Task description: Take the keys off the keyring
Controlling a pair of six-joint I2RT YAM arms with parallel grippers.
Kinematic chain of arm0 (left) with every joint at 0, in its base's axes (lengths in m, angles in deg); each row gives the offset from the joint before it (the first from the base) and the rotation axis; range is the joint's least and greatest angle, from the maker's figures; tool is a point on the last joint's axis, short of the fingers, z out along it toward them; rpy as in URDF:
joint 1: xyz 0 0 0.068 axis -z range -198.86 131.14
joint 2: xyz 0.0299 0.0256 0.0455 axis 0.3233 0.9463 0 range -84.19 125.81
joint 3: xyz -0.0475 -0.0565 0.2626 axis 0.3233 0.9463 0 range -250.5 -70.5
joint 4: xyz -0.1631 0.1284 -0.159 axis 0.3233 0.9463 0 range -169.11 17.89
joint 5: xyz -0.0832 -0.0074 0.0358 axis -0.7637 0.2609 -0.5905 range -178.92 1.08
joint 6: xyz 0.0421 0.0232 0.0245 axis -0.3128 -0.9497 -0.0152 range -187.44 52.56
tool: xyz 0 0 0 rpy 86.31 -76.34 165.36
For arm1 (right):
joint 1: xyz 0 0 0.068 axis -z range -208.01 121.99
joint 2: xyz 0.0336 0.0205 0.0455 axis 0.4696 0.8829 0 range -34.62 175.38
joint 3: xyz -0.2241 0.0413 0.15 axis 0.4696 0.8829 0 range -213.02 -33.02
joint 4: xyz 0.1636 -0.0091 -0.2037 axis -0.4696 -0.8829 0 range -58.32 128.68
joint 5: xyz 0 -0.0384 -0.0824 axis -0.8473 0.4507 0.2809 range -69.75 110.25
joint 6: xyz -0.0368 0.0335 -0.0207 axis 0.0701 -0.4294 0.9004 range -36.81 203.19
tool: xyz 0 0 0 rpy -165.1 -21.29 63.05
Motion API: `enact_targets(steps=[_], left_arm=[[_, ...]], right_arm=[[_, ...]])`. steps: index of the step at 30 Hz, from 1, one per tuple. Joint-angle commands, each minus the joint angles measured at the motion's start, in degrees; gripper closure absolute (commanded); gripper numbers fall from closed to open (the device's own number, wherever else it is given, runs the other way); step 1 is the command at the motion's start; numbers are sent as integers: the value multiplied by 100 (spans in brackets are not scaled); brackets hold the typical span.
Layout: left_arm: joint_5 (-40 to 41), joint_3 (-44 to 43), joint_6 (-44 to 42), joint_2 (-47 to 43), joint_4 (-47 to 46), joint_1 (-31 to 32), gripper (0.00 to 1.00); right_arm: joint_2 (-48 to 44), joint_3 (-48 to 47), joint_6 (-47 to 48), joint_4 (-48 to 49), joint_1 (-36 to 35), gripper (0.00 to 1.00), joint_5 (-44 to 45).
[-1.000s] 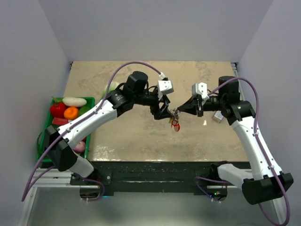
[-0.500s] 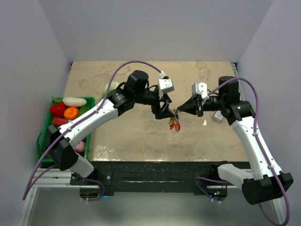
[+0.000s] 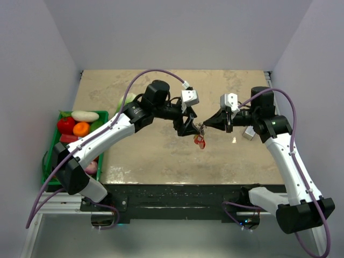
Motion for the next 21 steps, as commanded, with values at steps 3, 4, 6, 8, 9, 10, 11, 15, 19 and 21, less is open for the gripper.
enact_targets(steps=[3,4,6,8,9,10,11,15,19,21], left_arm=[[421,-233,139,43,-382,24,19],[439,-233,139,52,-400,24,19],[386,-286,148,78,-409,24,19],[246,-303,139,105,-400,33,19],[202,-303,139,105,-400,33,20],[167,-295,148,122,-374,33,20],[131,-295,130,122,-374,33,21],[70,-260,78,113,-338,33,25],[-10,-286,86,87,-295,33,25],[-71,-338,34,61,-233,33,22]], right_arm=[[-166,-68,-92,168,37,100,-351],[-166,-77,-83,159,37,100,-360],[-166,-77,-74,150,37,100,-377],[-157,-94,-83,141,46,100,-369],[-157,-103,-74,141,28,100,-360],[-166,-112,-74,133,37,100,-360],[-157,-120,-65,133,37,100,-351],[-148,-147,-65,115,37,100,-360],[-131,-173,-48,115,46,100,-307],[-139,-165,-48,115,37,100,-289]])
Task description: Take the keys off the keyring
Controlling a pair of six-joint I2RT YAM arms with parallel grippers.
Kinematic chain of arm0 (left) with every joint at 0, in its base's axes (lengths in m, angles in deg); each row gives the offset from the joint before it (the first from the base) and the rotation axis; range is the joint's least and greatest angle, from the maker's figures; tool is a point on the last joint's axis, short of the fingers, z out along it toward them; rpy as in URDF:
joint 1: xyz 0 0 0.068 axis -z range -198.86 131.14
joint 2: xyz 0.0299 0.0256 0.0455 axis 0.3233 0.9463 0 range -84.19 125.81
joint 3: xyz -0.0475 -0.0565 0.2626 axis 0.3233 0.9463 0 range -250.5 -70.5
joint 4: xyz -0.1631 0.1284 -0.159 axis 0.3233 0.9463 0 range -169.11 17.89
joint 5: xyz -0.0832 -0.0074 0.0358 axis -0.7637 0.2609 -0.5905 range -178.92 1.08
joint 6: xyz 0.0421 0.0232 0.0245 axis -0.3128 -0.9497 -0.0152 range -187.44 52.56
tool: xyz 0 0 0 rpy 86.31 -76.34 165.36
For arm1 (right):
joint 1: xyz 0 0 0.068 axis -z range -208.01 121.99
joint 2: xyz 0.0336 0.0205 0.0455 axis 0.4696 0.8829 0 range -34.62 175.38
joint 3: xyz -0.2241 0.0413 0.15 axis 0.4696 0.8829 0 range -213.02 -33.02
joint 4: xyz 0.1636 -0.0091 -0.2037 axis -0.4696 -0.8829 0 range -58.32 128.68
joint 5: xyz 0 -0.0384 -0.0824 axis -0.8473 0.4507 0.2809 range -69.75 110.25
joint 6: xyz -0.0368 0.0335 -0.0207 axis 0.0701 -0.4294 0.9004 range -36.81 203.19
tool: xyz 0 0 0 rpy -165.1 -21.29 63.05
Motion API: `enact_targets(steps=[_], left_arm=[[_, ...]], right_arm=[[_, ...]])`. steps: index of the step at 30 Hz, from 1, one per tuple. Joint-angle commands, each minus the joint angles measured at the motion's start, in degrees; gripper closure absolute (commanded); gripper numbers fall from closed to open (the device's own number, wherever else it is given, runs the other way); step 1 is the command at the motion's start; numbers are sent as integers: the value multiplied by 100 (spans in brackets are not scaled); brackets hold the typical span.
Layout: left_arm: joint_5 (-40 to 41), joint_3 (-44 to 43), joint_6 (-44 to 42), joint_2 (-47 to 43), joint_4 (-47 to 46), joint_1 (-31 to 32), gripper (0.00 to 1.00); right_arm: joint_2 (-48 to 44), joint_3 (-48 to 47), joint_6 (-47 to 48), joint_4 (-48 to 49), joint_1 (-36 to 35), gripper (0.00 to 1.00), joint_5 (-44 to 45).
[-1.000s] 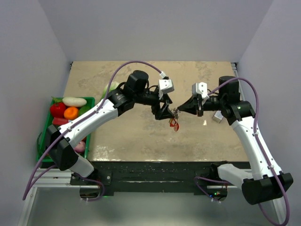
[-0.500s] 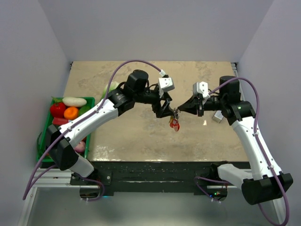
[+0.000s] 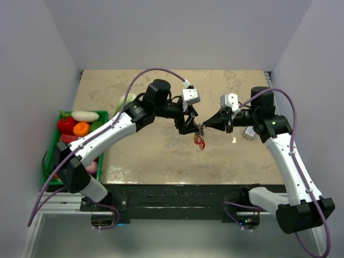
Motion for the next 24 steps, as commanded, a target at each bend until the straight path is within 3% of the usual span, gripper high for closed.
enact_targets(steps=[1,6,24], left_arm=[[-254,-317,-6,-62,-43,29,21],[-518,-317,-6,-62,-16,29,21],[-159,43,-67,-36,-174,134,24]], right_arm=[[-139,-156,-30,130,39,100,-143],[-139,-156,-65,183,39,100,-160],[-175,-261,-171,157,92,100,-327]])
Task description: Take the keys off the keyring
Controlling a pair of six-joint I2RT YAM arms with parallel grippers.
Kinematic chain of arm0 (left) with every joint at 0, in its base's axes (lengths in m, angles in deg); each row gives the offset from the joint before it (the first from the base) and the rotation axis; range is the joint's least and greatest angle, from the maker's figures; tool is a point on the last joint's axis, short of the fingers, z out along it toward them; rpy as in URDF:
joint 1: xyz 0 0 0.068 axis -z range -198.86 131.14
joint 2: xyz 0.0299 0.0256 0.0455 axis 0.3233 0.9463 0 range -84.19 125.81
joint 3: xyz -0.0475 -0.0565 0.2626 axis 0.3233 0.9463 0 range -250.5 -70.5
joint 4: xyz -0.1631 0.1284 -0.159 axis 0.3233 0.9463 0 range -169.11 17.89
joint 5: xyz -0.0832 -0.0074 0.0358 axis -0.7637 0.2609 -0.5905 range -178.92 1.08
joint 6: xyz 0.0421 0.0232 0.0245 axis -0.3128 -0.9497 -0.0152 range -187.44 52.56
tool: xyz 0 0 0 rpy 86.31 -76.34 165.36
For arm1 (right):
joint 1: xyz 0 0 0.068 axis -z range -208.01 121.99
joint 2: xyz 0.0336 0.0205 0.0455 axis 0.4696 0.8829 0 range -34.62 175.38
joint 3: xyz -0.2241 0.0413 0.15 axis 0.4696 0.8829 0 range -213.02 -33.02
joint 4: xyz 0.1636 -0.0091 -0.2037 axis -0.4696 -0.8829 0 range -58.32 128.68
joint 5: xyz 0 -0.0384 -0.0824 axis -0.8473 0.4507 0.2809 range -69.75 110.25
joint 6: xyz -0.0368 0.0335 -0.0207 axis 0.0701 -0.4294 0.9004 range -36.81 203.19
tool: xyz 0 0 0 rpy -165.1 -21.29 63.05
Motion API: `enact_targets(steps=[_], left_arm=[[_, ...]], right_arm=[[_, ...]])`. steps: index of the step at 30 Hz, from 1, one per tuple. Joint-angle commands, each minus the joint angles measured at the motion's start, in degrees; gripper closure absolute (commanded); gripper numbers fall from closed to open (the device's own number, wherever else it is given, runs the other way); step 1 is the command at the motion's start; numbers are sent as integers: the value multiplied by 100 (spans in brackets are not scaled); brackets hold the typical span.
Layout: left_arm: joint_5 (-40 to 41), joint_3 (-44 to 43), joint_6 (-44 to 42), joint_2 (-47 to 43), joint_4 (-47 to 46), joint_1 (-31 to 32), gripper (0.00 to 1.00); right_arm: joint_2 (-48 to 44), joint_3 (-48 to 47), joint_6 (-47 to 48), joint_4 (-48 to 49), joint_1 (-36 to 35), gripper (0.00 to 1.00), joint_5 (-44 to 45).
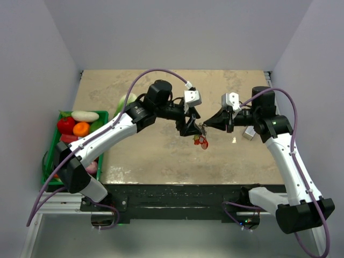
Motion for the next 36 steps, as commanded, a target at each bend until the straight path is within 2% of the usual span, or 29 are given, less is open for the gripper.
enact_targets(steps=[1,13,19,22,30,33,36], left_arm=[[152,80,-48,-40,-179,45,26],[732,63,-4,-57,-249,36,43],[435,-34,-13,-40,-231,45,57],[162,-60,-48,-40,-188,36,56],[-339,-60,-162,-93,-64,36,43],[-392,-51,-127,-101,-82,45,43],[-357,-25,-101,-101,-108,36,49]], right_arm=[[-170,-242,-81,155,44,100,-312],[-205,-233,24,23,44,100,-339],[-241,-189,60,-4,35,100,-303],[-241,-180,77,-4,35,100,-260],[-241,-163,86,31,44,100,-215],[-232,-136,77,75,61,100,-259],[-205,-136,7,146,88,100,-356]])
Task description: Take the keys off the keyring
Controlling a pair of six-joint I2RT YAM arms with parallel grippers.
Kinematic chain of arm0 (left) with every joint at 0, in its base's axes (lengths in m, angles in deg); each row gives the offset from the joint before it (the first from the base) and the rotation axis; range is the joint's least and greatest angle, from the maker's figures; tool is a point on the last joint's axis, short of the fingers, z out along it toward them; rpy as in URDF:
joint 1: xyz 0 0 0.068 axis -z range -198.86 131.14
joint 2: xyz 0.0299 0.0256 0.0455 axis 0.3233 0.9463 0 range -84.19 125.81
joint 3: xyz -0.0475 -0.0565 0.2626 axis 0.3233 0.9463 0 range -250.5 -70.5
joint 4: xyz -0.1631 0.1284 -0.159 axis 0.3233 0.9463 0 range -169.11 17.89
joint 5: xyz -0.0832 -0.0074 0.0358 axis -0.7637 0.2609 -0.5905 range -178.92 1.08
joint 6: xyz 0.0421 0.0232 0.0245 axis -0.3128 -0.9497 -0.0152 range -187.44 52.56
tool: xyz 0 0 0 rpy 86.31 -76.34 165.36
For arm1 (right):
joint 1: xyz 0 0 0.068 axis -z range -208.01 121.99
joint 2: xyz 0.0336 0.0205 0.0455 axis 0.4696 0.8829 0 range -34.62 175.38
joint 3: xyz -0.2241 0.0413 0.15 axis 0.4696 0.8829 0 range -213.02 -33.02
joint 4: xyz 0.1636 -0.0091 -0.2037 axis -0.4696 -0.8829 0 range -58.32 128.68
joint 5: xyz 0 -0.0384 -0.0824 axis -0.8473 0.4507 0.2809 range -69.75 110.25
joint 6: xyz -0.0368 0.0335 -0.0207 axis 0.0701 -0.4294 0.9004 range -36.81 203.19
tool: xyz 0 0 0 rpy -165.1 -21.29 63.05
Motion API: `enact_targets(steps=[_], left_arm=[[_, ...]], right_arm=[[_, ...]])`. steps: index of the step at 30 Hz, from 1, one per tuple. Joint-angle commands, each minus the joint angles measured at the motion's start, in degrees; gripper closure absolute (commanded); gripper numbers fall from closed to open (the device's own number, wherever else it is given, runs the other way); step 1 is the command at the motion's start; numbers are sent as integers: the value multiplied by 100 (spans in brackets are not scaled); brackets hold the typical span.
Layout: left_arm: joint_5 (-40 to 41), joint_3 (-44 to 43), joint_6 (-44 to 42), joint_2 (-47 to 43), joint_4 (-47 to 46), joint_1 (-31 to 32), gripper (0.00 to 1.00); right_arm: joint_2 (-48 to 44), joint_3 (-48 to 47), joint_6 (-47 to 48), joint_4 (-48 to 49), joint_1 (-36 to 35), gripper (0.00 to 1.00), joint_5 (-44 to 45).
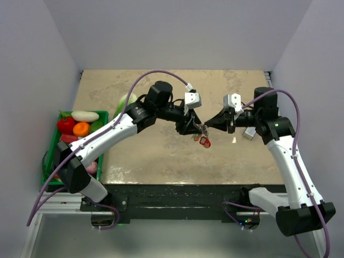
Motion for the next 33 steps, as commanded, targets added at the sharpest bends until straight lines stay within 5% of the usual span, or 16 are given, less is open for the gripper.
enact_targets(steps=[1,16,25,33], left_arm=[[-135,-95,-63,-101,-141,21,51],[445,-95,112,-84,-282,21,76],[868,-394,-125,-286,96,12,100],[561,-403,-353,-435,280,12,100]], right_arm=[[-61,-127,-26,198,55,100,-345],[-70,-145,106,14,73,100,-477],[-105,13,422,-180,64,100,-328],[27,-57,888,-417,73,100,-230]])
